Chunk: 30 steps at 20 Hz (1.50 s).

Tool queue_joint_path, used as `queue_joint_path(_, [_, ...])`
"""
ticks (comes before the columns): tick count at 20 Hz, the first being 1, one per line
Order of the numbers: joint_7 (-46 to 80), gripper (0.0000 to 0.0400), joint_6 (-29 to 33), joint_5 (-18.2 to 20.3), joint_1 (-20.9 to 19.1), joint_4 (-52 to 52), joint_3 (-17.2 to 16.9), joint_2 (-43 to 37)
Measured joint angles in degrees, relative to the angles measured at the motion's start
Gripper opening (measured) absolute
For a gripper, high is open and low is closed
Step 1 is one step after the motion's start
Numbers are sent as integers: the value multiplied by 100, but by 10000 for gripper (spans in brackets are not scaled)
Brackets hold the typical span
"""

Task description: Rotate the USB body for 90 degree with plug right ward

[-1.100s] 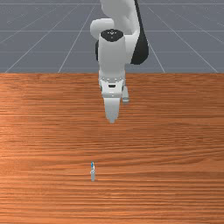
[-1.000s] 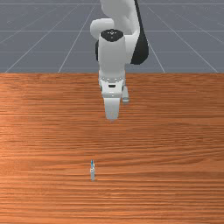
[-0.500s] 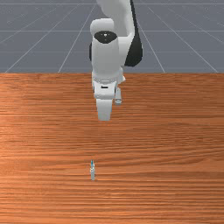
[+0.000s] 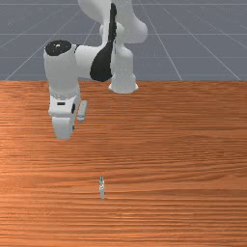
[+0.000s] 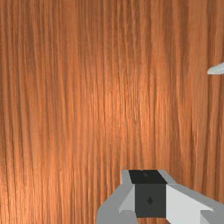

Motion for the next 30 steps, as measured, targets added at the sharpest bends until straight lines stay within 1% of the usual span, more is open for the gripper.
queue_joint_path(3, [18,0,476,20,-19,57,1,583])
queue_joint_path(4, [48,0,146,-11,-3,546,-18,1049])
queue_joint_path(5, [35,0,701,31,-21,230,7,1084])
queue_joint_path(7, [57,0,753,33,-19,490,6,1518])
queue_joint_path(8, [73,0,564,20,-10,918,-2,1885])
queue_joint_path(9, [47,0,1191,66,-25,615,37,1775])
queue_joint_path(11, [55,0,763,95,-17,1423,54,2172])
queue_joint_path(13, [104,0,245,97,-10,2444,64,2694])
queue_joint_path(14, [130,0,-538,95,-25,3810,68,3391])
queue_joint_path(15, [111,2,403,134,-10,2729,108,2870])
queue_joint_path(16, [135,1,80,133,-7,3348,112,3190])
queue_joint_path(17, [165,3,-478,133,-18,4465,118,3774])
queue_joint_path(19, [165,1,-478,132,-18,4467,117,3772])
queue_joint_path(20, [178,0,-755,132,-27,5030,119,4066])
queue_joint_path(21, [231,0,-996,117,-2,5262,103,4175])
queue_joint_path(22, [406,1,-698,149,54,4855,91,3976])
queue_joint_path(30, [888,0,-424,133,520,4204,115,3623])
